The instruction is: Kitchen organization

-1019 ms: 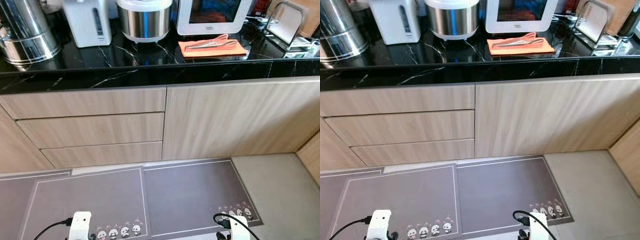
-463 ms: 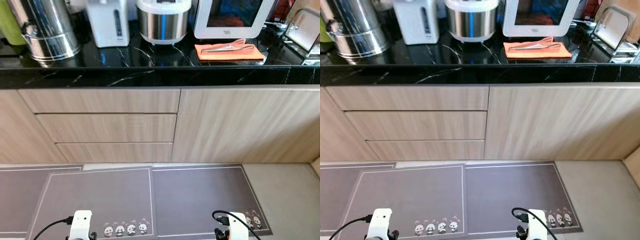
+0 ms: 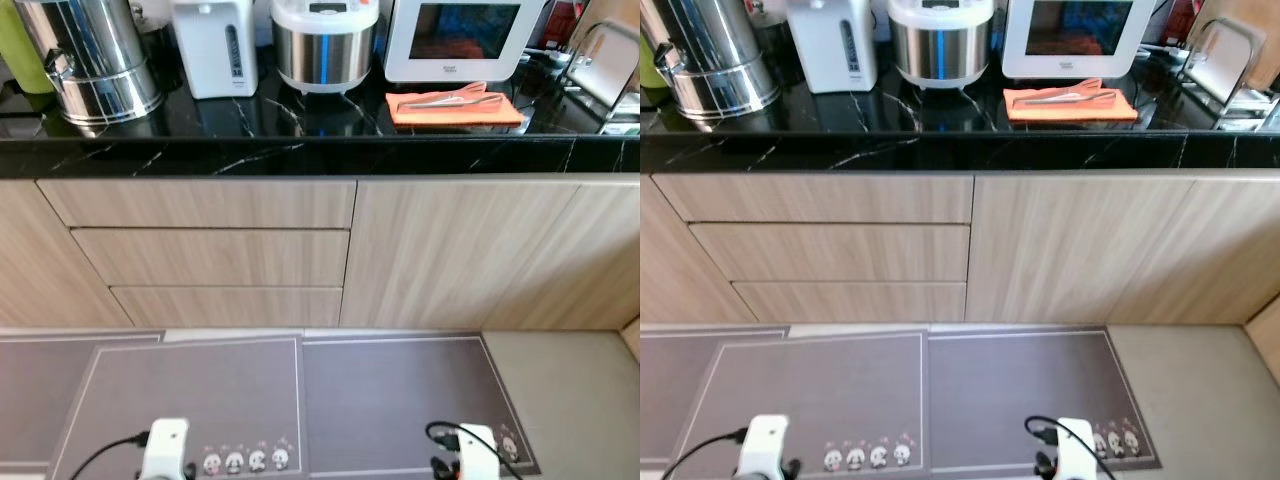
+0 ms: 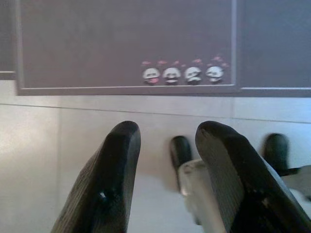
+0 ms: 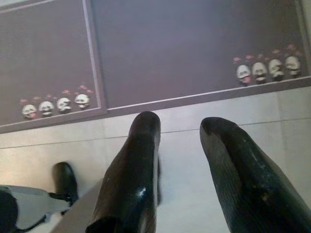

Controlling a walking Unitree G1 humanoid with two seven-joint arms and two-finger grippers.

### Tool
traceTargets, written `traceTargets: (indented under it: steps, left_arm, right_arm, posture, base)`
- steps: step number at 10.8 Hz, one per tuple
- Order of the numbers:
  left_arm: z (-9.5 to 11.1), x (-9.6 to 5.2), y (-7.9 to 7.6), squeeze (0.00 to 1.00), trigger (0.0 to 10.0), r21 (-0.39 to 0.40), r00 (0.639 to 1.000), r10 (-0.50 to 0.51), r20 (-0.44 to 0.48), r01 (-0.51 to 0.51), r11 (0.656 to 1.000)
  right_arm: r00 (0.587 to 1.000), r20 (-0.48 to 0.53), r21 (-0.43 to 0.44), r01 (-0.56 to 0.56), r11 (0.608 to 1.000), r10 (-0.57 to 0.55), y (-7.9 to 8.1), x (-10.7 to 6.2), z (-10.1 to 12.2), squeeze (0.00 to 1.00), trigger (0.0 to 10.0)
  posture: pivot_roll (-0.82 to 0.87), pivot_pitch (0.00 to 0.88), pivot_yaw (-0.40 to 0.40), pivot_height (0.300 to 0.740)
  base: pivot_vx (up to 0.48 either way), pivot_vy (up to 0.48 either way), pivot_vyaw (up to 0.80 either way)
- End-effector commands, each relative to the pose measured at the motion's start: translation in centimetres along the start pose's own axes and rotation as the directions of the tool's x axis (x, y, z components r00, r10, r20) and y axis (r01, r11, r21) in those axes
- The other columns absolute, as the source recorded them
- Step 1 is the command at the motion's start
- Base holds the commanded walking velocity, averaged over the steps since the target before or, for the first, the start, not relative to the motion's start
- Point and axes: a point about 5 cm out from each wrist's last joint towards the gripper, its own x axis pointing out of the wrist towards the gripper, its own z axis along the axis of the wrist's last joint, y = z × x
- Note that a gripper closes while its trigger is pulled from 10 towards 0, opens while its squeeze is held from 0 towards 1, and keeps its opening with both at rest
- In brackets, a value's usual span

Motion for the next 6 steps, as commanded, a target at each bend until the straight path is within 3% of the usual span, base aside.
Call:
traceTargets:
  steps: [1,4,6]
  left_arm:
    - [-0.31,-0.07,0.45,0.0,10.0,-0.002,1.0,0.02,-0.012,-0.02,1.0]
    - [-0.25,-0.06,0.41,0.0,10.0,-0.004,1.0,0.021,-0.011,-0.021,1.0]
    - [-0.28,-0.06,0.43,0.0,10.0,-0.007,1.0,0.024,-0.011,-0.024,1.0]
  right_arm:
    - [1.0,0.003,0.001,-0.007,1.0,0.007,0.25,0.02,-0.09,0.0,10.0]
    - [1.0,0.006,0.01,-0.006,1.0,0.006,0.2,0.03,-0.01,0.0,10.0]
    - [1.0,-0.001,0.006,-0.007,1.0,0.007,0.17,0.02,-0.05,0.0,10.0]
  posture:
    - [-0.05,0.0,-0.009,0.74]
    - [-0.05,0.0,-0.013,0.74]
    - [-0.05,0.0,-0.014,0.74]
  base:
    - [0.0,-0.368,0.0]
    - [0.0,-0.37,0.0]
    - [0.0,-0.338,-0.79]
